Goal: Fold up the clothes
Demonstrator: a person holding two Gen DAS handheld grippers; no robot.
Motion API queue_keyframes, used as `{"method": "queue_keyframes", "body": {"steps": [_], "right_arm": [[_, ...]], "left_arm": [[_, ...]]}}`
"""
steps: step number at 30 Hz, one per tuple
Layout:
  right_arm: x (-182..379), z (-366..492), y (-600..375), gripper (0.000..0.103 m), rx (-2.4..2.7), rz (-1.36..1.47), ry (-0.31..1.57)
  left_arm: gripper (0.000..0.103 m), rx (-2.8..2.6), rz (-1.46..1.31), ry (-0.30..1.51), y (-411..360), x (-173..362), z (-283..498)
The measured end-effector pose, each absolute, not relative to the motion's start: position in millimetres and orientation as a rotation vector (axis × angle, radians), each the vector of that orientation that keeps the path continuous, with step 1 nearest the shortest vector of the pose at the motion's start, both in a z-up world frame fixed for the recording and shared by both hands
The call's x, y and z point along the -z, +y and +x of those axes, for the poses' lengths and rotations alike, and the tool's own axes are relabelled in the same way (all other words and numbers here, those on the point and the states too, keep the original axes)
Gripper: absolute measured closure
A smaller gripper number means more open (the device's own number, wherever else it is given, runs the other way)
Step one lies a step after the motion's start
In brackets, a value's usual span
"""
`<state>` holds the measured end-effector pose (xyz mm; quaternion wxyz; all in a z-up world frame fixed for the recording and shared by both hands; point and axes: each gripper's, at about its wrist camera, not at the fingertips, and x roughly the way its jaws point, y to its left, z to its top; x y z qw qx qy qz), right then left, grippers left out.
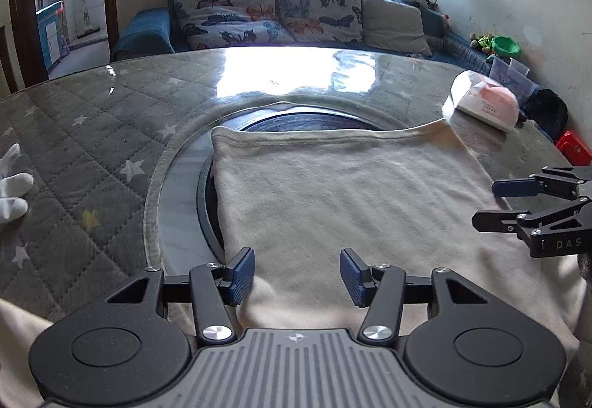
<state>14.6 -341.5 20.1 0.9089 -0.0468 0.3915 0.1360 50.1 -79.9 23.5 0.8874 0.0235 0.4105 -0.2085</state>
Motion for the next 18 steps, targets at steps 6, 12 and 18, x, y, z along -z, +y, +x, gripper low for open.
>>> {"method": "queue_keyframes", "body": {"steps": [6,12,18], "right_arm": [[-18,45,-341,0.034,-0.281,-0.134,0.816],[-15,78,-343,0.034,-0.258,-0.129,0.816],[-13,88,-347,0.033,-0.226,-0.098,0.803]], "left_arm": [[0.048,0.439,0.083,0.840,-91,-23,83],[0.048,0.416,0.068,0.829,-96,-21,121],[0.048,0.396,0.068,0.817,-99,-20,131]]}}
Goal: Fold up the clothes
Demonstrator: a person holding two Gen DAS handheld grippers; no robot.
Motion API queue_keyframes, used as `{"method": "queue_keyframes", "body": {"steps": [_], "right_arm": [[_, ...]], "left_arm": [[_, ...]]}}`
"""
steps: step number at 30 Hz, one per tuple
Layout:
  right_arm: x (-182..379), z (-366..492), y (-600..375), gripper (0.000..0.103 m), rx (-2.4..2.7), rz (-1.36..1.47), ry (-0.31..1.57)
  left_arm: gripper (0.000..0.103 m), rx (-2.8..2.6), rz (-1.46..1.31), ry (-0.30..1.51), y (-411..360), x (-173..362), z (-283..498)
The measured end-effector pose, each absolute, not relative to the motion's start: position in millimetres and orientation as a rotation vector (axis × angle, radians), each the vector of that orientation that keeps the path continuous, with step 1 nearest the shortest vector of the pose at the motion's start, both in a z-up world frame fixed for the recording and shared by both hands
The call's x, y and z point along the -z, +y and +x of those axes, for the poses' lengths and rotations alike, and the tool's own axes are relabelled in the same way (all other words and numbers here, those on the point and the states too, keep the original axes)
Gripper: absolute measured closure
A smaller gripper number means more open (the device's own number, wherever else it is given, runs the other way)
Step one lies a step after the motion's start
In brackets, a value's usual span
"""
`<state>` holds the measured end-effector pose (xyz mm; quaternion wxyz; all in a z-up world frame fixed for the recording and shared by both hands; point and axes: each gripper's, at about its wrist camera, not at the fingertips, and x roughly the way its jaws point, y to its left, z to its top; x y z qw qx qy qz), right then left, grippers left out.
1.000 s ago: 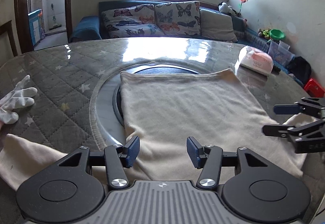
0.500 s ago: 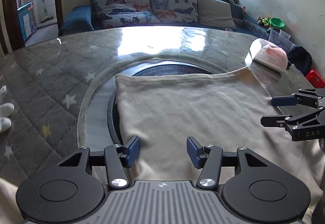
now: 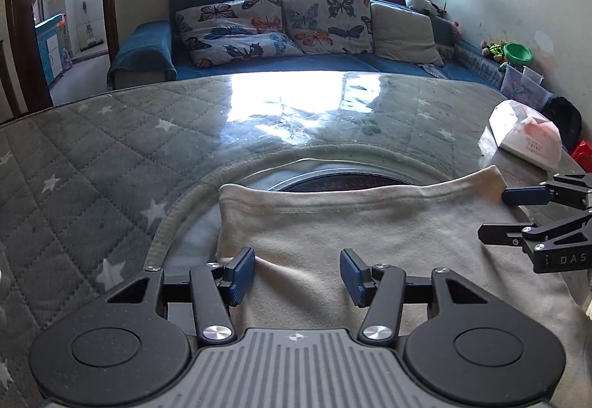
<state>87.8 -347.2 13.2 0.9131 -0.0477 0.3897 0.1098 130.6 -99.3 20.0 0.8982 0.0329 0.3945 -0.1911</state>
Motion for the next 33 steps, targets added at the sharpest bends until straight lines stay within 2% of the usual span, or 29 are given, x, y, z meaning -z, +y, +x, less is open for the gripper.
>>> {"method": "queue_keyframes", "body": {"steps": [5,12,20,33], "right_arm": [[-28,51,-354,0.033,-0.273,-0.084,0.774],[-39,-37,-352,0.033,-0.301,-0.129,0.743],[-41,-109,-350,0.033,-0.297,-0.141,0.719],[-24,-146,-396,0.033,-0.159,-0.060,0.718]], "left_arm": [[0.048,0.412,0.096,0.803,-103,-28,104],[0.043,0.540,0.084,0.774,-110,-43,20],[0.043,0.634,0.165,0.762,-118,-31,-59],[0.043,0.618,0.209,0.776,-116,-25,-91]]}}
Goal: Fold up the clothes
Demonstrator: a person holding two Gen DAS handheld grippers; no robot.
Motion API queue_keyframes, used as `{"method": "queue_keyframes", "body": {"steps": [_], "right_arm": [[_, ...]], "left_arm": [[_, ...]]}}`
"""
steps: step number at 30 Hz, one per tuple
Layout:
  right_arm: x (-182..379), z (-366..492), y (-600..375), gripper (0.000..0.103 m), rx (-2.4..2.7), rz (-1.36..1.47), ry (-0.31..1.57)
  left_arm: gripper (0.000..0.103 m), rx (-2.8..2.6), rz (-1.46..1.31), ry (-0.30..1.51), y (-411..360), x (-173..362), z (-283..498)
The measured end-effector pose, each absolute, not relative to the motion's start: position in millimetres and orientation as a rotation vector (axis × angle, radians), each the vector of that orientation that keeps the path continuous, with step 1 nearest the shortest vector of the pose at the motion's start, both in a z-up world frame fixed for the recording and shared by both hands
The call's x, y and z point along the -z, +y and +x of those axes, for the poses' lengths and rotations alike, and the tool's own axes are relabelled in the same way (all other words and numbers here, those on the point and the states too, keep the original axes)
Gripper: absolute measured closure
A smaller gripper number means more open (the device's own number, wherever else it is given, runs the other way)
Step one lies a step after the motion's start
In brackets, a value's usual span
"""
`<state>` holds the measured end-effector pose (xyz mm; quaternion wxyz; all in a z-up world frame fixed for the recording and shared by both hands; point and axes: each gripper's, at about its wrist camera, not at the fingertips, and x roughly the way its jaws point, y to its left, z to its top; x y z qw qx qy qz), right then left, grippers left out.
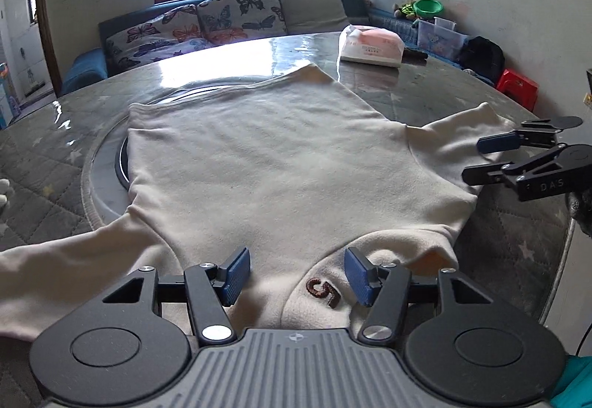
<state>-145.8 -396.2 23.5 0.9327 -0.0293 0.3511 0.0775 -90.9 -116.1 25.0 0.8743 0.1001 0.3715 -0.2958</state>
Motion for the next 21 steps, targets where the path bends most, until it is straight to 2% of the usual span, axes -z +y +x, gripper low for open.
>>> {"method": "queue_keyframes", "body": {"steps": [11,21], "right_arm": [[-17,-153,-435,0.034,-0.060,0.014,0.712],[-15,-147,-430,0.036,-0.054,-0.007,0.709]], "left_arm": [[0.043,0.624,0.290,0.792,-120,-25,-108],[0.043,0.648,0.206,0.758,-128,-50,-96]]}}
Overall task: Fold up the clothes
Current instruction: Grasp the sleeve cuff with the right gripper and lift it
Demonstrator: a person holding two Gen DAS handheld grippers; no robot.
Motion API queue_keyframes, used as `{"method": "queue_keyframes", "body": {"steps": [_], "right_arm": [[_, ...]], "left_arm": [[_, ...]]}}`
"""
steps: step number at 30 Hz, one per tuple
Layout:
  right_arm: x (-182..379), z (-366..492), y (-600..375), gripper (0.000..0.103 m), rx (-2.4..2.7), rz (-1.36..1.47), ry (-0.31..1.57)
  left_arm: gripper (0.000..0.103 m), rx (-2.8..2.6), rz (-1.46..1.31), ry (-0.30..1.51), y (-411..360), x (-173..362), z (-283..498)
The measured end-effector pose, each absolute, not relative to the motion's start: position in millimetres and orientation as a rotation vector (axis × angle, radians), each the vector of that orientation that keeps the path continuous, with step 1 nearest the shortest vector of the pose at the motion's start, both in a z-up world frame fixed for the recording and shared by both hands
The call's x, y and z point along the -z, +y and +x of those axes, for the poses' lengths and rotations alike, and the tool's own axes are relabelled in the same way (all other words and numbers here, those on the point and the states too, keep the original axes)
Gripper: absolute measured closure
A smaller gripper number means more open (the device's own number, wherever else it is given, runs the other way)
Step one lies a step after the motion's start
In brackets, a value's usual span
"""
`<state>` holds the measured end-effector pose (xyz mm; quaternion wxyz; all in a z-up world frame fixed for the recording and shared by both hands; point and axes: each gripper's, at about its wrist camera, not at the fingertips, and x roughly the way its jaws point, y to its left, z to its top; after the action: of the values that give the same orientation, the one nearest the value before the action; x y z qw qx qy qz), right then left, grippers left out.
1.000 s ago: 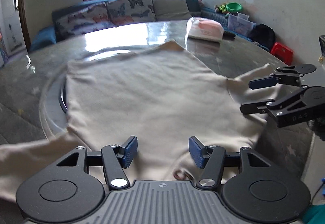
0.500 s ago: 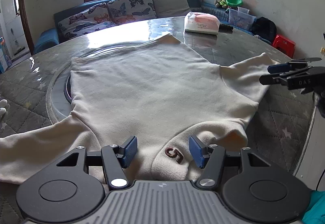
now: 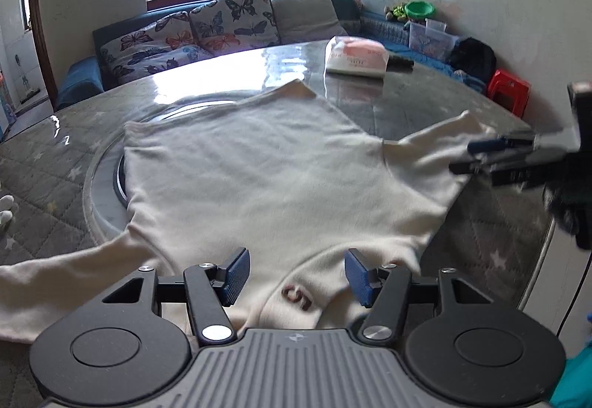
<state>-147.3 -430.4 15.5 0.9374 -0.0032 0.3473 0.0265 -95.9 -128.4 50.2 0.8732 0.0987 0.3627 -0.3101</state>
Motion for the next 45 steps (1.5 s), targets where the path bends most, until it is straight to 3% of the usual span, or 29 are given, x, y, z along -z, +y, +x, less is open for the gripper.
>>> {"method": "queue_keyframes", "body": {"steps": [19,24,36,39,45], "right_arm": [[-26,-174,-514,0.038,0.187,0.095,0.704],[-18,-168,-537,0.045,0.249,0.157,0.720],[-15,-159,-544,0.064,0.261,0.226,0.699],[-15,-158,-544,0.086,0.257,0.234,0.693],[-20,-160,-548,0.098,0.263,0.272,0.662]], "left_arm": [[0.043,0.711,0.169,0.778,-195,-37,-70],[0.043,0.747,0.178,0.780,-210,-32,-74],[0.043,0.809,0.237,0.772,-233,-20,-91],[0.043,0.810,0.232,0.773,-234,-22,-90],[0.043,0.816,0.222,0.747,-232,-33,-89]]}}
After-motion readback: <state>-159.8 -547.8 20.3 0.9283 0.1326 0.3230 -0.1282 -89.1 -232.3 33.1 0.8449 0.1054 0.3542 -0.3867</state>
